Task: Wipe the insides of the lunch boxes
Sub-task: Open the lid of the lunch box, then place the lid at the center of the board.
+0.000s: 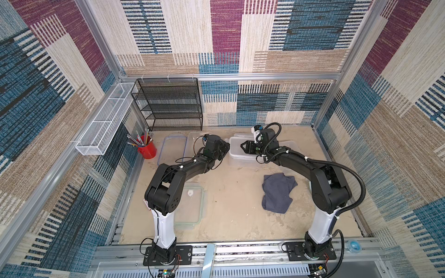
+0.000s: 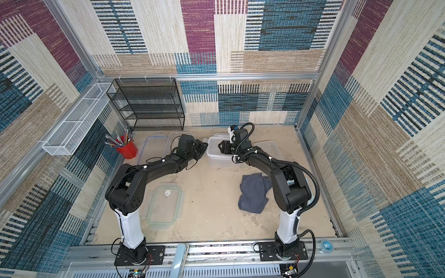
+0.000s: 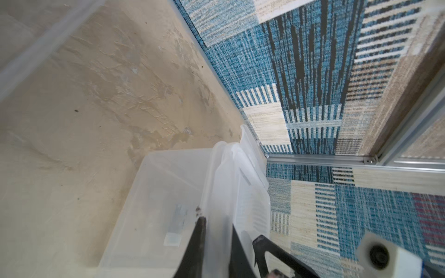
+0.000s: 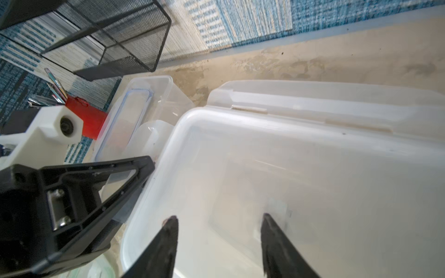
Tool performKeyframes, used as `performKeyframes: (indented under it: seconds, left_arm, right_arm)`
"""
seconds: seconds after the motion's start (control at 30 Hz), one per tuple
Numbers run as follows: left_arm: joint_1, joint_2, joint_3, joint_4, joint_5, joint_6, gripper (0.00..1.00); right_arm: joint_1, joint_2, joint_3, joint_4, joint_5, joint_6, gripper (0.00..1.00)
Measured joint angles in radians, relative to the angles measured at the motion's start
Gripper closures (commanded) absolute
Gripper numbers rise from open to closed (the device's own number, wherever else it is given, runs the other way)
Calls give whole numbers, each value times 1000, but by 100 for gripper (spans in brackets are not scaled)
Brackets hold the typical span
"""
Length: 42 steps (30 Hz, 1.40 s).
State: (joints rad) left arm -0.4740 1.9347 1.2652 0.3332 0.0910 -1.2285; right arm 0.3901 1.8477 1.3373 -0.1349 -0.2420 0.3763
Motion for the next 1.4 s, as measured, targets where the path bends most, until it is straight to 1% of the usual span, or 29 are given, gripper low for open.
performKeyframes:
  seconds: [0.1,0.2,0.37,0.53,0.73,0.8,1.07,1.2,1.4]
  left_arm:
    - [0,-18,0,23,19,17,100]
    - [1,-39,-3,47,20,29,100]
    - [0,-53,-7,83,47,68,100]
    - [-2,-57,-68,169,77,123,100]
    - [-6,-51,-156,389,152,141,100]
    - [-9,-35,-184,500,178,140,100]
    - [-20,23,-264,850,238,155,100]
    - [-26,-4,-309,929,283,243,100]
    - [-68,-127,-426,1007,310,486,100]
  right_arm:
    - [-3,-42,72,-183,37,-11,25]
    - [-9,-90,135,-296,55,-27,23]
    - [-8,-179,167,-360,69,-39,21]
    - [-12,-251,95,-374,77,-40,20]
    - [-32,-351,7,-389,93,-24,20]
    - [-38,-394,-14,-388,96,-21,20]
    - [-56,-485,-32,-397,113,-14,22]
    - [-62,-509,-36,-410,122,-14,22]
    - [-74,-536,-49,-420,140,-13,23]
